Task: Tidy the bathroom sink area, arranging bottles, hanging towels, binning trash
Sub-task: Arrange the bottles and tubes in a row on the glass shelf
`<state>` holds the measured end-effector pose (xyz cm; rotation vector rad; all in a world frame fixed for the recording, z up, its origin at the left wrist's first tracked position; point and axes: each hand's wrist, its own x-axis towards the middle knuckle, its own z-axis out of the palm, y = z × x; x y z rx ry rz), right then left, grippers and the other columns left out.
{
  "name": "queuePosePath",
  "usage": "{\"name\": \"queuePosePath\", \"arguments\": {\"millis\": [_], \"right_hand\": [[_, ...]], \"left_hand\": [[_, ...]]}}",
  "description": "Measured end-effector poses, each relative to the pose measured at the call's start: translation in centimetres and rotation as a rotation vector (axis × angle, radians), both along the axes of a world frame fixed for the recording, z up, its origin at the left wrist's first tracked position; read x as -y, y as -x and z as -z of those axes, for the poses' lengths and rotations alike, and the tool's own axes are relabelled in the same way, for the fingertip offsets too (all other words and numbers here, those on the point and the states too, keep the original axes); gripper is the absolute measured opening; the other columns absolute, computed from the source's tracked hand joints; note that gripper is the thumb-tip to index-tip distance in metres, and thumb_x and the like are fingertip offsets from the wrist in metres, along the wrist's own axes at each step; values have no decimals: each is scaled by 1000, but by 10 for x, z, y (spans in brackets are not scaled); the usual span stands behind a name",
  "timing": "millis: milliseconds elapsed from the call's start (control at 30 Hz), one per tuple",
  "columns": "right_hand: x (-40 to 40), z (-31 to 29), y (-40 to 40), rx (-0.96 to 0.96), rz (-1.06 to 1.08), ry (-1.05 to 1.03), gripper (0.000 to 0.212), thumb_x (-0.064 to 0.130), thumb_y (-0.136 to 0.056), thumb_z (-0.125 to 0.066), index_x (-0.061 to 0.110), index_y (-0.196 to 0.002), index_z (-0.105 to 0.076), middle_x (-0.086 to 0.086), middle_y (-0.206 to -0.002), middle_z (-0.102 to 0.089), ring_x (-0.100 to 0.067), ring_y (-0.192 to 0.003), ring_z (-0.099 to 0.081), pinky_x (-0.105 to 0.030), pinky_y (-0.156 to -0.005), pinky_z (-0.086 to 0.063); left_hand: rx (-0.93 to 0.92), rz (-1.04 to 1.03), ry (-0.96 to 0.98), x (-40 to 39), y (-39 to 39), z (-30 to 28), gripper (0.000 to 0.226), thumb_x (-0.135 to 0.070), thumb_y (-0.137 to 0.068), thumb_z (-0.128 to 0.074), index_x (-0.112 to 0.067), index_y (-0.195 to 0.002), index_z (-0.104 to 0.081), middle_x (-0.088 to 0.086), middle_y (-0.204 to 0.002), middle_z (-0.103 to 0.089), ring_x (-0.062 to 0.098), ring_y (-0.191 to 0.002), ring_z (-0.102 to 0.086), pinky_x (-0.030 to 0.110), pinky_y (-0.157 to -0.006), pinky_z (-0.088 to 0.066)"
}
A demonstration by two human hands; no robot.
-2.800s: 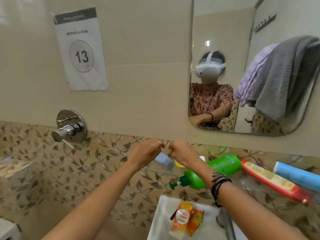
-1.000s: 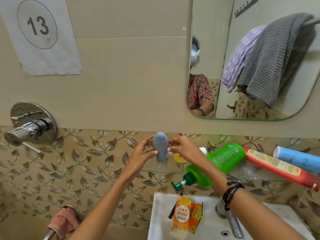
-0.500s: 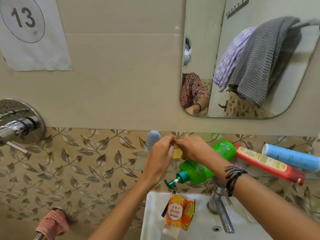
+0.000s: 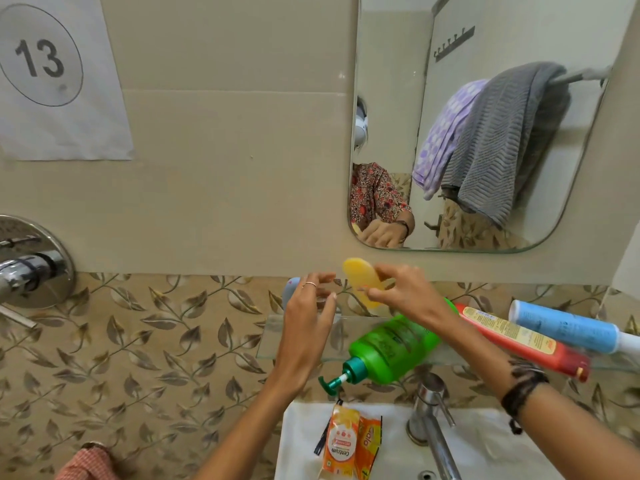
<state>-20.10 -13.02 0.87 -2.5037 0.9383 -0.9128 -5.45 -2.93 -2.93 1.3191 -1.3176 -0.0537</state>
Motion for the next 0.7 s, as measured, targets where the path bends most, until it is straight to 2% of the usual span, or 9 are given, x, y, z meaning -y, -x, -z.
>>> {"name": "queuePosePath", "arguments": {"millis": [67, 133, 200, 267, 367, 500, 567, 633, 700], "right_hand": [[-7, -10, 7, 267, -130, -254, 23, 17, -80, -70, 21, -103, -69, 0, -93, -73, 6, -69, -64, -6, -61, -47], [-11, -15, 11, 413, -261, -427, 26, 10, -81, -68, 27, -100, -67, 7, -89, -75, 3, -78, -68, -9, -68, -50], [-13, -15, 13, 471, -326, -517, 28, 5, -82, -64, 24, -102, -62, 11, -85, -76, -1, -79, -69, -11, -66, -51], [-12, -12, 14, 484, -336, -575, 28, 4, -83, -64, 21, -104, -58, 8, -85, -76, -3, -77, -70, -12, -63, -51], [-10, 0, 15, 469, -317, -641, 28, 2, -82, -64, 18, -103, -58, 5, -88, -75, -2, -73, -69, -11, -58, -49], [-5, 14, 6, 388, -216, -545, 25, 3, -80, -67, 15, -101, -61, -5, -96, -67, 5, -69, -65, -4, -51, -43], [-1, 18, 1, 349, -184, -497, 25, 4, -79, -69, 10, -103, -63, -9, -99, -67, -5, -77, -66, -9, -60, -48], [3, 22, -4, 311, -165, -478, 26, 4, -79, -69, 5, -104, -63, -10, -98, -68, -15, -83, -65, -23, -75, -53], [6, 26, -7, 275, -162, -448, 21, 5, -79, -69, 10, -99, -65, -3, -91, -70, -5, -77, -66, -19, -73, -53]], "left_hand": [[-60, 51, 0, 1, 5, -11, 36, -16, -90, -57, -29, -122, -48, -28, -101, -48, -8, -92, -56, 4, -74, -48], [-101, 118, -11, 4, 11, -18, 43, -17, -89, -59, -26, -129, -45, -30, -104, -47, -13, -91, -56, -1, -69, -45], [-104, 153, -16, 6, 15, -19, 39, -16, -89, -60, -23, -126, -50, -26, -96, -55, -21, -84, -57, -3, -68, -44], [-108, 146, -37, 7, 16, -16, 34, -16, -88, -61, -20, -121, -55, -19, -92, -62, -19, -81, -60, -1, -70, -46], [-143, 114, -67, 9, 14, -5, 31, -14, -86, -63, -15, -116, -59, -2, -98, -70, -1, -87, -65, 7, -77, -50], [-112, 44, -89, 12, 14, 10, 30, -10, -86, -62, -13, -116, -60, -3, -100, -69, 6, -89, -64, 7, -77, -49], [-82, 12, -102, 14, 12, 15, 28, -10, -87, -62, -14, -114, -59, -1, -99, -68, 8, -88, -63, 11, -76, -48], [-50, -22, -117, 17, 9, 20, 27, -10, -87, -61, -15, -114, -59, 0, -98, -69, 8, -87, -62, 18, -76, -49], [-19, -49, -132, 19, 8, 26, 28, -11, -88, -60, -14, -115, -58, 1, -100, -69, 6, -87, -60, 16, -73, -48]]}}
